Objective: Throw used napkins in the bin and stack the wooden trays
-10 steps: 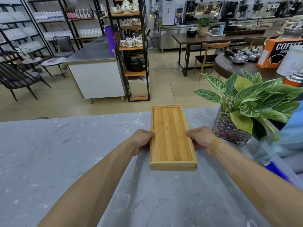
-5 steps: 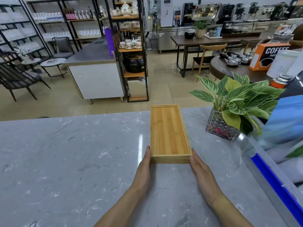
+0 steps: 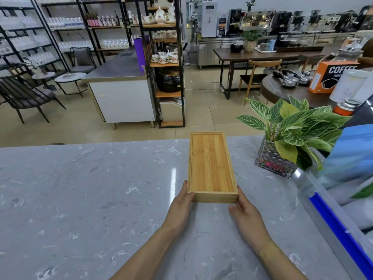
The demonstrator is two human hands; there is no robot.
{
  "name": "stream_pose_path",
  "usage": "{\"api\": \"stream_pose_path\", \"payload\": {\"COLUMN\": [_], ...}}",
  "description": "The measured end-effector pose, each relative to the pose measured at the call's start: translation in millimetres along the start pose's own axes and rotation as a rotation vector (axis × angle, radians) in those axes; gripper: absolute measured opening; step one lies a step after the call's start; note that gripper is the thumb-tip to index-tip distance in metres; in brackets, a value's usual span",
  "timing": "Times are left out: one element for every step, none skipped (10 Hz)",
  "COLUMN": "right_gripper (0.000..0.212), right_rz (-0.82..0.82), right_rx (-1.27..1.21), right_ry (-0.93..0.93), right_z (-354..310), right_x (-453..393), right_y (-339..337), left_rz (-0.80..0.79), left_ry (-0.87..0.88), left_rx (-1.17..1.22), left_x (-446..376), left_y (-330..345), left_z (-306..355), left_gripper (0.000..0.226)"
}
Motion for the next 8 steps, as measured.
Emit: {"api": "stream_pose_path", "payload": {"right_gripper": [0.055,0.049,0.037,0.034,0.036,0.045,0.05,0.049], "right_rz": [0.014,0.023,-0.072,-0.208,-0.377,-0.418,-0.429,-0.374], "right_rx": [0.131,0.26,0.651,0.905,1.157,1.189,1.168,1.177], "right_ry": [-0.032,-0.073,-0.117,-0.094,-0.009,0.048,0.033,-0.037], "right_z": [-5.5,-11.3,-21.2,-30.1,-49.0,-64.2,-90.6,-111.2], "right_x": [-1.4,1.5,9.4,15.0,20.7,26.8,39.0,46.4], "right_y": [-8.1,-15.2,-25.4,-31.5,-40.2,-46.4,-58.3,-63.6], "left_rz": [0.021,0.089,0.169,0.179,0.113,0.027,-0.007,0.034], "left_ry": [0.039,0.061,0.039,0.005,-0.118,-0.227,-0.244,-0.177], "left_rx": [-0.205,-0.296,-0.43,-0.544,-0.708,-0.82,-0.988,-1.033], "left_x": [2.7,5.9,17.7,28.3,47.0,61.2,79.1,96.6], "left_y": [-6.5,-10.7,-15.5,-22.3,-35.0,-42.6,-54.2,-57.2], "left_z": [-1.4,-3.0,-1.1,4.9,19.6,30.0,49.0,68.5], "left_gripper": [0.05,0.055,0.033,0.026,0.03,0.022,0.064,0.066]}}
Point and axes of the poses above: each hand's wrist, its own x-axis away from the middle knuckle, its own y-axis out of the palm, z = x × y, the point moved 2 cm from there along -x, towards the middle knuckle, and after that the axes turned 8 degrees about -y, right-handed, at the moved point
